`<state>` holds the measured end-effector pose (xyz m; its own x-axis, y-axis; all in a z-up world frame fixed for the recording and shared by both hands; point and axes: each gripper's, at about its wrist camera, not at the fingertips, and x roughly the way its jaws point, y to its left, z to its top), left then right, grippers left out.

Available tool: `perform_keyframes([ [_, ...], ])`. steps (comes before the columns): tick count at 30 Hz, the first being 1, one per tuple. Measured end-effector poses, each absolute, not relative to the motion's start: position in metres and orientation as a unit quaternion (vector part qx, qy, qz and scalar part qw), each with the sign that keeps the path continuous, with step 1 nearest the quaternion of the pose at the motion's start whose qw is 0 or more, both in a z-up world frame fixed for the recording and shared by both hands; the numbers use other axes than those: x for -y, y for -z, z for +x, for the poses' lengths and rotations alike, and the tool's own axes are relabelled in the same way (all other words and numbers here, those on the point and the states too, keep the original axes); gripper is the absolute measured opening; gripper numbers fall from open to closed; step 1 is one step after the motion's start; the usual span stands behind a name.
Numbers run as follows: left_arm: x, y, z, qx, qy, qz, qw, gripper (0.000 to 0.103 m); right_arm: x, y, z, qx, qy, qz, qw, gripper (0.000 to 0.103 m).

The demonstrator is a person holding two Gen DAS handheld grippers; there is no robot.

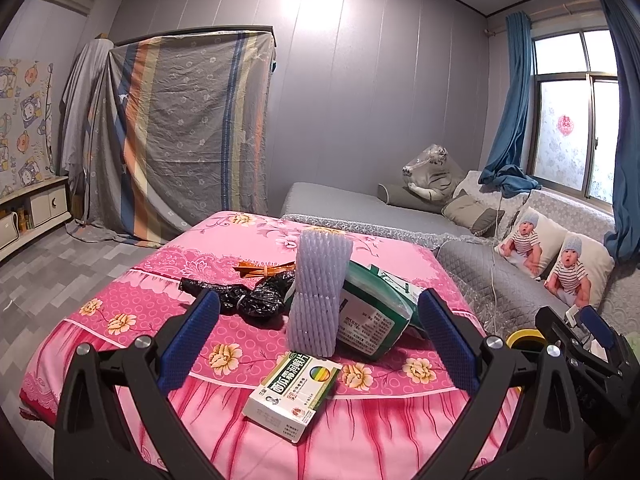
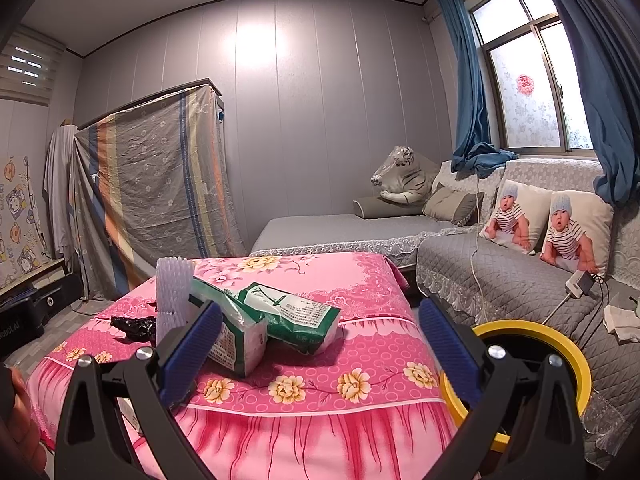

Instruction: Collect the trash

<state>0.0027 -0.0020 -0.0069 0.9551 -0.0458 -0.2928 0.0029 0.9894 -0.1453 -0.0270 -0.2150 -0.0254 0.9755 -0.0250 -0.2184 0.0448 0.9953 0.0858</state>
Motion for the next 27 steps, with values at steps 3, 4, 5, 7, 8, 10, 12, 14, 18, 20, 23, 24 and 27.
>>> perform_keyframes([
  [3,0.0022,0.0069,0.0028,-0.149,0.012,-0.070,0.986,0.095,0.2147,0.0254,-0.0267,-0.111,0.018,0.044,0.993,0.095],
  [4,0.0020,0.0071,0.0028,-0.150,0.012,-0.070,0.986,0.095,0.2148,0.0254,-0.0266,-0.110,0.017,0.045,0.993,0.095],
  [5,0.0018,0.0067,0.0029,-0.150,0.012,-0.071,0.986,0.095,0.2150,0.0254,-0.0269,-0.111,0.017,0.046,0.993,0.095],
  [7,0.0019,0.0070,0.0028,-0.149,0.012,-0.072,0.986,0.095,0.2148,0.0255,-0.0267,-0.110,0.018,0.045,0.993,0.095],
  [8,0.0017,0.0075,0.0027,-0.150,0.012,-0.072,0.986,0.095,0.2153,0.0252,-0.0270,-0.110,0.018,0.046,0.993,0.095],
  [10,0.0021,0.0074,0.0027,-0.150,0.012,-0.071,0.986,0.095,0.2160,0.0250,-0.0275,-0.110,0.019,0.046,0.993,0.095],
  [12,0.0031,0.0075,0.0025,-0.150,0.014,-0.070,0.986,0.095,0.2160,0.0249,-0.0273,-0.111,0.019,0.046,0.993,0.095],
  [14,0.0040,0.0082,0.0027,-0.151,0.015,-0.067,0.986,0.095,0.2160,0.0250,-0.0275,-0.110,0.019,0.047,0.993,0.095],
  [18,0.0050,0.0093,0.0035,-0.153,0.015,-0.064,0.986,0.095,0.2161,0.0249,-0.0279,-0.111,0.019,0.047,0.993,0.095],
  [20,0.0053,0.0098,0.0037,-0.153,0.014,-0.065,0.986,0.095,0.2165,0.0248,-0.0278,-0.111,0.019,0.047,0.992,0.095],
  [23,0.0055,0.0100,0.0040,-0.154,0.015,-0.065,0.986,0.095,0.2167,0.0247,-0.0276,-0.110,0.020,0.046,0.993,0.095],
  [24,0.0055,0.0093,0.0041,-0.154,0.015,-0.064,0.986,0.095,0.2170,0.0252,-0.0268,-0.110,0.020,0.047,0.993,0.095],
  [27,0.0062,0.0085,0.0038,-0.154,0.017,-0.062,0.986,0.095,0.2172,0.0252,-0.0269,-0.112,0.020,0.047,0.992,0.095],
])
